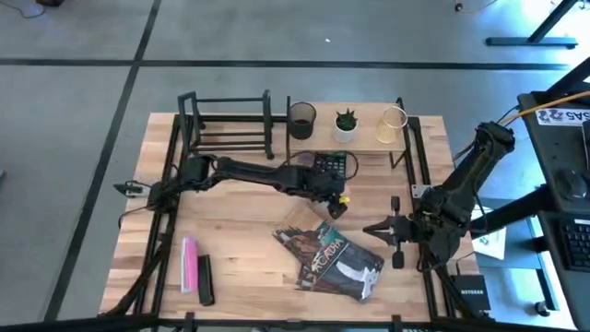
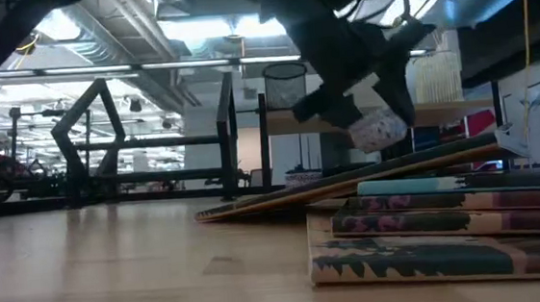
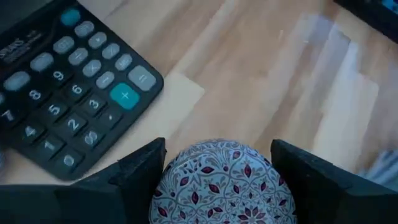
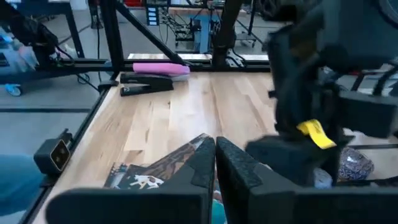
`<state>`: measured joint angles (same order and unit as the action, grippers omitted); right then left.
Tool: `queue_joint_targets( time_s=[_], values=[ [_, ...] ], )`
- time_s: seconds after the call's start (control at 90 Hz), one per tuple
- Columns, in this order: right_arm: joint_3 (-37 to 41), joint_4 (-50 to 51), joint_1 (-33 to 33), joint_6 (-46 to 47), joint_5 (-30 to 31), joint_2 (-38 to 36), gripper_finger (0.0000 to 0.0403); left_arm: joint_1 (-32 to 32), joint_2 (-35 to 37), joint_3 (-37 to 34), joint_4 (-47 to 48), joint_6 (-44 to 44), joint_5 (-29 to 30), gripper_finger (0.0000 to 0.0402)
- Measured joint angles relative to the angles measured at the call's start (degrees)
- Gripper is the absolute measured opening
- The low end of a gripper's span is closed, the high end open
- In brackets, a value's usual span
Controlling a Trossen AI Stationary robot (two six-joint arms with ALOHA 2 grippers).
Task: Stock shelves
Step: Put the blue scented candle jar under the shelf
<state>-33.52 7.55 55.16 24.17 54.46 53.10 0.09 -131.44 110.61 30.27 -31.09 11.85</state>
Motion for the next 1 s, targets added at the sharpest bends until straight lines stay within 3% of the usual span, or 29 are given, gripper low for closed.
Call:
queue_joint_targets(
  time_s=[0.411, 0.689, 1.0],
  values=[
    [0.00, -0.07, -0.04, 1.42, 0.00, 0.00, 0.0000, -1.04, -4.22, -0.37, -3.14, -0.37, 0.60, 0.0255],
    [0.00, 0.06, -0.04, 1.51, -0.02, 0.00, 0.0000, -1.17, -4.22, -0.35, -10.71, 6.75, 0.84, 0.0304],
    [0.00, 2.37, -0.04, 4.41, -0.04, 0.00, 0.0000, -1.00, -4.03, -0.34, -10.16, 8.76, 1.17, 0.0315]
  ],
)
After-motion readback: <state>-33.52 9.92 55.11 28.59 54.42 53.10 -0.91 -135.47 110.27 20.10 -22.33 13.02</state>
